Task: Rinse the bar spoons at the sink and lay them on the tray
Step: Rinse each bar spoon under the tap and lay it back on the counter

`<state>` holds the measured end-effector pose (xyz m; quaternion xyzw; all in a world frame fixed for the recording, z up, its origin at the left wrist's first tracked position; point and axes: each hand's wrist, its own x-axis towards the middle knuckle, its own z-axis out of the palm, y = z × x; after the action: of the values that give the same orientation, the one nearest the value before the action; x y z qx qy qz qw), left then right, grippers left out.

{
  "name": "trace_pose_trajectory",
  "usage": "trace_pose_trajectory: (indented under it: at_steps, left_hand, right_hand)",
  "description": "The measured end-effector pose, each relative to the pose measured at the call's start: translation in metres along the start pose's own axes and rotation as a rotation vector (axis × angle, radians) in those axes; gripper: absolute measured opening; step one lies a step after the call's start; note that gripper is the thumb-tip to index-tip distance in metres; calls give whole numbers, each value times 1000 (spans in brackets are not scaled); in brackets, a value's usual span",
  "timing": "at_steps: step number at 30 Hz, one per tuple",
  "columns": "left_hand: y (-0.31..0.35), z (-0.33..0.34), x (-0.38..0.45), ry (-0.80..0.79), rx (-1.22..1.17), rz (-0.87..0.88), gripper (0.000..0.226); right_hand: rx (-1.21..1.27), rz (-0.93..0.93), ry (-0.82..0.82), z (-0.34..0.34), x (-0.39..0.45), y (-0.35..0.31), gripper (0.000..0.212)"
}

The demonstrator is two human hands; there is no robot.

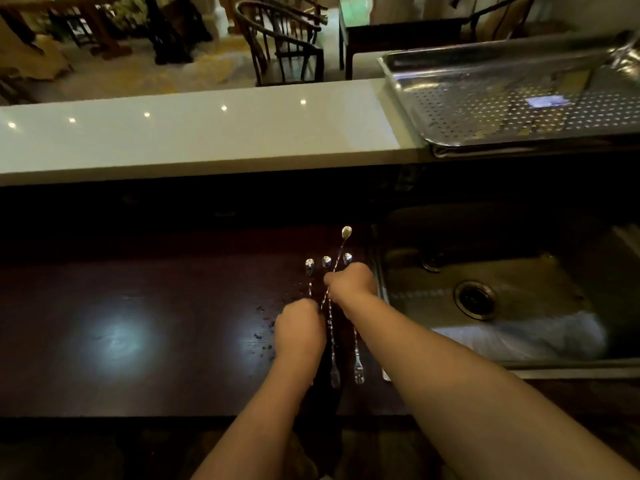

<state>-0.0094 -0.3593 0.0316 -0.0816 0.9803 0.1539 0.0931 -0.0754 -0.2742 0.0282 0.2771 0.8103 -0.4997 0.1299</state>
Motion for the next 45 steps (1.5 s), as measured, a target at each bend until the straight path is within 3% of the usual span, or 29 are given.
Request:
trace_pose_trajectory:
  at_steps: [8,13,20,24,28,31,33,35,38,41,45]
  left_hand:
    - [88,26,-4,11,130,180,17]
    - [137,46,-13,-5,230,244,17]
    - [198,68,-21,9,268,270,22]
    - [224,79,-24,20,203,206,20]
    - [256,89,-33,167,60,240,26]
    - [279,97,-40,249,-168,229,32]
    - [292,107,-44,164,-445,124,34]
    - [306,115,-43,23,-957,-108,37]
    - [327,123,-40,-117,-1634,-481,19]
    - [338,132,-34,-109,-1853,-560,12]
    - [352,142,-26,-90,-1893,-602,8]
  right_hand:
    - [257,100,117,-98,34,45,21]
    - [487,195,134,-159,53,76,9]
    - [539,190,77,-220,80,109,23]
    - [549,187,72,-245,90,124,22]
    - [602,175,103,-266,96,134,15]
    - [674,156,103,-278,99,139,15]
    - [724,165,99,-283,101,141,17]
    - [797,188,99,-287,102,142,20]
    - [890,216,114,-291,105,146,24]
    - [946,249,151,-297,109,153,26]
    - [1028,293,209,-306,111,164,23]
